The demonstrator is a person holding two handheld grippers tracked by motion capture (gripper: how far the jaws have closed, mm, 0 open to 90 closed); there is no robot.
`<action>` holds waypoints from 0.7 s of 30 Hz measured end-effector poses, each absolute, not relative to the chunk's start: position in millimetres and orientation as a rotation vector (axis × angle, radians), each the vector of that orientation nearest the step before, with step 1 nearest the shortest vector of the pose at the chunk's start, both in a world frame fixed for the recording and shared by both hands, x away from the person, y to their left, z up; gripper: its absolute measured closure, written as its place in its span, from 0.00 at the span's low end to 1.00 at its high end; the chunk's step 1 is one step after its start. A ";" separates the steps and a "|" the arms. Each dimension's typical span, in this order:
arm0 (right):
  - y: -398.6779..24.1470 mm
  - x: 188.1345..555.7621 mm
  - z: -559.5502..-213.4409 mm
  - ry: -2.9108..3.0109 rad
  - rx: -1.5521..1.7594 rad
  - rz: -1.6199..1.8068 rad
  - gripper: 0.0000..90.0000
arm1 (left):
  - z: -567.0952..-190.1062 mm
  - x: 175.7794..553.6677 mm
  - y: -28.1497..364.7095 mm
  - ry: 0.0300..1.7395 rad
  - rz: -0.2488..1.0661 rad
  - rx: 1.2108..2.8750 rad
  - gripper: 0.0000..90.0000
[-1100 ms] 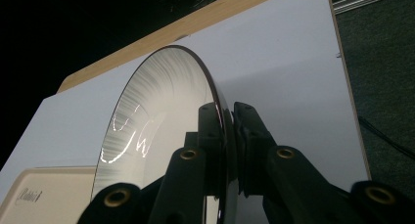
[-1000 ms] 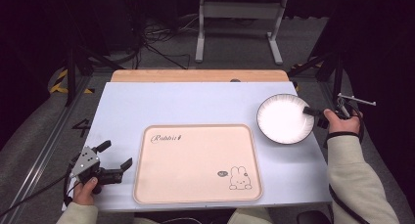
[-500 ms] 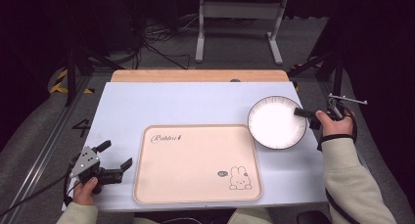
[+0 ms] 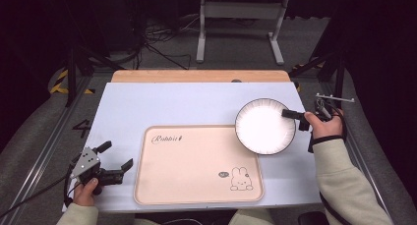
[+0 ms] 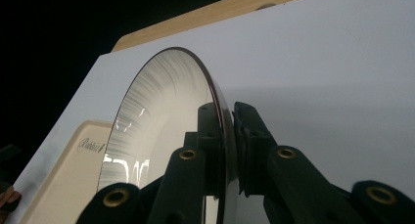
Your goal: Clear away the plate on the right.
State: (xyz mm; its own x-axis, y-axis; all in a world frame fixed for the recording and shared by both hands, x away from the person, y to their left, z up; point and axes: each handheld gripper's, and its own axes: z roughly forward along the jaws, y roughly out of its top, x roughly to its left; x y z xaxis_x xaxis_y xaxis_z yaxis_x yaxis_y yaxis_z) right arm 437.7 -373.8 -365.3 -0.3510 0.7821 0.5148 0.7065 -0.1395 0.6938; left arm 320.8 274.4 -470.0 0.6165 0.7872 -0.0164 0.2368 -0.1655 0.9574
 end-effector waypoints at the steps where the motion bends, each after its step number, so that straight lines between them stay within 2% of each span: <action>1: -373.8 437.7 -365.3 2.009 1.744 1.524 0.92 | -470.0 320.8 274.4 0.846 0.607 1.711 0.00; 21: -316.3 439.6 -362.7 2.161 1.657 1.591 0.92 | -469.9 320.9 274.3 0.848 0.604 1.717 0.00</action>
State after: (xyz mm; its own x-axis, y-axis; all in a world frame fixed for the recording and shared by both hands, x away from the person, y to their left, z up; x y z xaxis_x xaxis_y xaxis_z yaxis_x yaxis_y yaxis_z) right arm 439.6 -316.3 -362.7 -0.4480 0.7140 0.5381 0.7259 -0.0608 0.6851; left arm 320.9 274.3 -469.9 0.6174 0.7865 -0.0162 0.2414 -0.1698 0.9555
